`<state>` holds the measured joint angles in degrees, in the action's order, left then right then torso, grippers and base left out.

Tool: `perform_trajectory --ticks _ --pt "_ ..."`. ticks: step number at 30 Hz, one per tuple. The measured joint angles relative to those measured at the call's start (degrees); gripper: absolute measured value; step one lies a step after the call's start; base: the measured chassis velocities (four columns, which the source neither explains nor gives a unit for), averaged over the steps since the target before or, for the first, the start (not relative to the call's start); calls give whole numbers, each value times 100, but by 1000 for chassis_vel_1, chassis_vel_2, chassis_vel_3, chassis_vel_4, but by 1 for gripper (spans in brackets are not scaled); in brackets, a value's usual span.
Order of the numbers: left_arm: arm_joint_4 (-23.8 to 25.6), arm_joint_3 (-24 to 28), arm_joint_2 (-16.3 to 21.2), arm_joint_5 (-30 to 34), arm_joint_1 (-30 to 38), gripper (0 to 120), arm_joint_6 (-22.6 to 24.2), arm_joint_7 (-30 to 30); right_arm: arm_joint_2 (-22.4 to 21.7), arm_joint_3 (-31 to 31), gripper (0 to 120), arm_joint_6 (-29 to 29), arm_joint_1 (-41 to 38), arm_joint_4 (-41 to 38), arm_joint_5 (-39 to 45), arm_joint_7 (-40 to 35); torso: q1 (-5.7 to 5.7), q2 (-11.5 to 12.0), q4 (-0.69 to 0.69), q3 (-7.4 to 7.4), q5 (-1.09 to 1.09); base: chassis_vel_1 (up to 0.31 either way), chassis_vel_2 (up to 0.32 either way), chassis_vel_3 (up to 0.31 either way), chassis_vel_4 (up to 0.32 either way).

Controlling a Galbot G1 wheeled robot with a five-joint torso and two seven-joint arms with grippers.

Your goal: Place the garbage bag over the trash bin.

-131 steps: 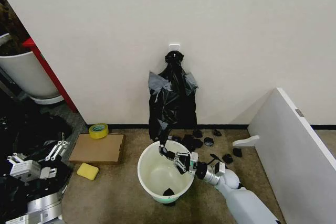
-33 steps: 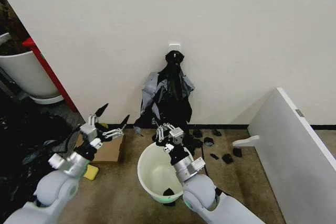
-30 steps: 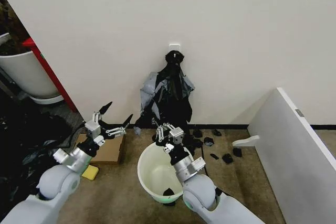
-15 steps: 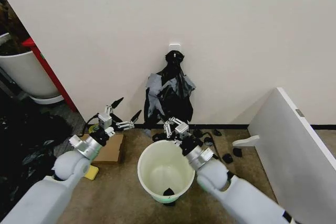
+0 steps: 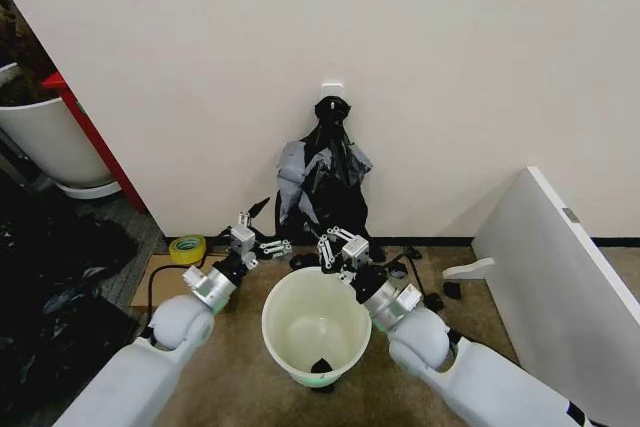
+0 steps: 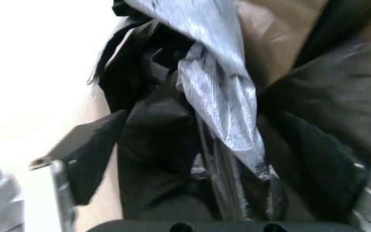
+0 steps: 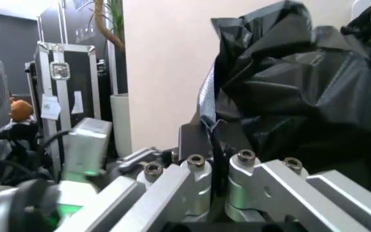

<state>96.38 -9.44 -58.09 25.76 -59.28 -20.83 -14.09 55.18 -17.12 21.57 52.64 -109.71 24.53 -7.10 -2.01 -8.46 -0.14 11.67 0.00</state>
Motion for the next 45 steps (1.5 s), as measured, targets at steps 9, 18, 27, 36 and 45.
perform_trajectory --ticks 9,18,27,36,45 --pt "110 -158 12 105 -82 55 8 -61 -34 64 0 5 135 -44 -135 0 0 0 0 0 0 0 0 0 0" --pt "325 -488 58 273 -382 22 -160 -491 -110 95 0 62 220 -28 -236 -1 0 0 0 0 0 0 0 0 0" --pt "453 -738 76 317 -621 0 -250 -680 -265 134 0 105 370 -176 -256 -4 0 0 0 0 0 0 0 0 0" --pt "942 -1276 252 271 -1342 0 -417 -953 -636 -17 0 117 667 -608 -310 -130 0 0 0 0 0 0 0 0 0" --pt "1664 -2129 480 92 -2304 0 -650 -1152 -1026 -56 0 281 763 -1007 -477 -125 1 0 1 0 0 0 0 0 0"
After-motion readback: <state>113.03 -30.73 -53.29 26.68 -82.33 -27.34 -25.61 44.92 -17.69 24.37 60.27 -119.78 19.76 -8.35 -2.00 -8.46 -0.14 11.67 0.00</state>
